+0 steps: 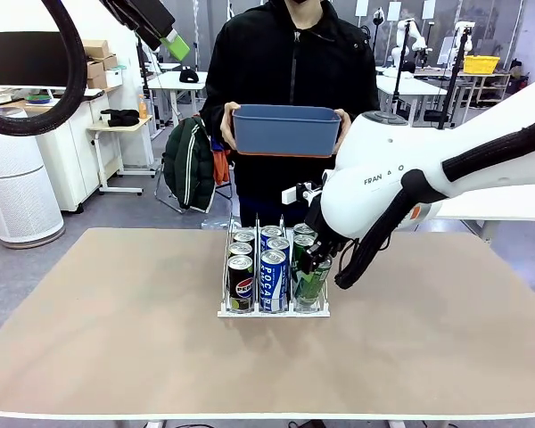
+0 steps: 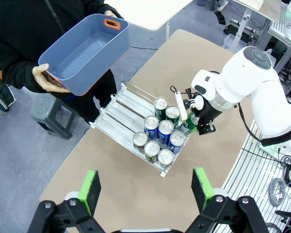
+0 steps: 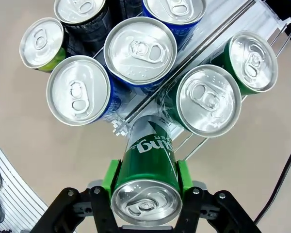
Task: Fill the beverage cans into the dispenser.
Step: Place the picked Sprite in the line of the Automatic Can Dispenser with the same cans.
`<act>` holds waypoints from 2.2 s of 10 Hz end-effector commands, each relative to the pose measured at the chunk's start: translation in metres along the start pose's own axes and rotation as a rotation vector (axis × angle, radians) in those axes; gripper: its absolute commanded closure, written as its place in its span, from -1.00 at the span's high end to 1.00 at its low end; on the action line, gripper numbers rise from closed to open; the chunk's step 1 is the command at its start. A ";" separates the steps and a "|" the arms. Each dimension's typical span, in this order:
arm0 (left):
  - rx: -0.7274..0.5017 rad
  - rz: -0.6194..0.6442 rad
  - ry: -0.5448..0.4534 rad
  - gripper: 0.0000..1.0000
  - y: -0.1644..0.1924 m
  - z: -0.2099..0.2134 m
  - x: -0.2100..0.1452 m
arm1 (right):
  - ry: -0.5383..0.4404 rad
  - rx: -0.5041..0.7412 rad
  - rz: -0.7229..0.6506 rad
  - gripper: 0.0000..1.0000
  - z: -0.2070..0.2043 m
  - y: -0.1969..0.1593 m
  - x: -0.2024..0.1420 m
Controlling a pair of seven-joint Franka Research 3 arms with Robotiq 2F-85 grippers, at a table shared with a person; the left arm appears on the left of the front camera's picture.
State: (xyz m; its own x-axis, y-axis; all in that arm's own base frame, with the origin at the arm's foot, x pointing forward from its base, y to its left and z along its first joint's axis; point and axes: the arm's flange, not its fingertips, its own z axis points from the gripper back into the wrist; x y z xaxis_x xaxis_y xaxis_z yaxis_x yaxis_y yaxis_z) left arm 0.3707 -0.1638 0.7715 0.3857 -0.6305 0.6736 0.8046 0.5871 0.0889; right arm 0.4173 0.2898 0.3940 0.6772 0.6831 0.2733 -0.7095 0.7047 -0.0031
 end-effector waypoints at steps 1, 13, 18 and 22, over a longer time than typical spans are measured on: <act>0.002 0.004 -0.003 1.00 0.001 0.000 -0.001 | 0.011 -0.029 -0.003 -0.48 -0.006 -0.002 0.011; 0.002 0.004 -0.003 1.00 0.001 0.000 -0.001 | 0.024 -0.036 0.021 1.00 0.049 0.007 0.011; 0.002 0.004 -0.003 1.00 0.001 0.000 -0.001 | -0.091 -0.020 0.018 1.00 0.097 0.018 -0.006; 0.002 0.004 -0.003 1.00 0.001 0.000 -0.001 | -0.060 -0.038 0.024 1.00 0.095 0.016 0.008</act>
State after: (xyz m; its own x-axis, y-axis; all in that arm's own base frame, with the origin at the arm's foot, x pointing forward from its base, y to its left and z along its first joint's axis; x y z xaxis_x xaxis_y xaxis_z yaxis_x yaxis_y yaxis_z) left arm 0.3707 -0.1639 0.7715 0.3857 -0.6305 0.6736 0.8046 0.5871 0.0889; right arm 0.3892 0.2850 0.4893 0.6508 0.6811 0.3355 -0.7125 0.7006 -0.0404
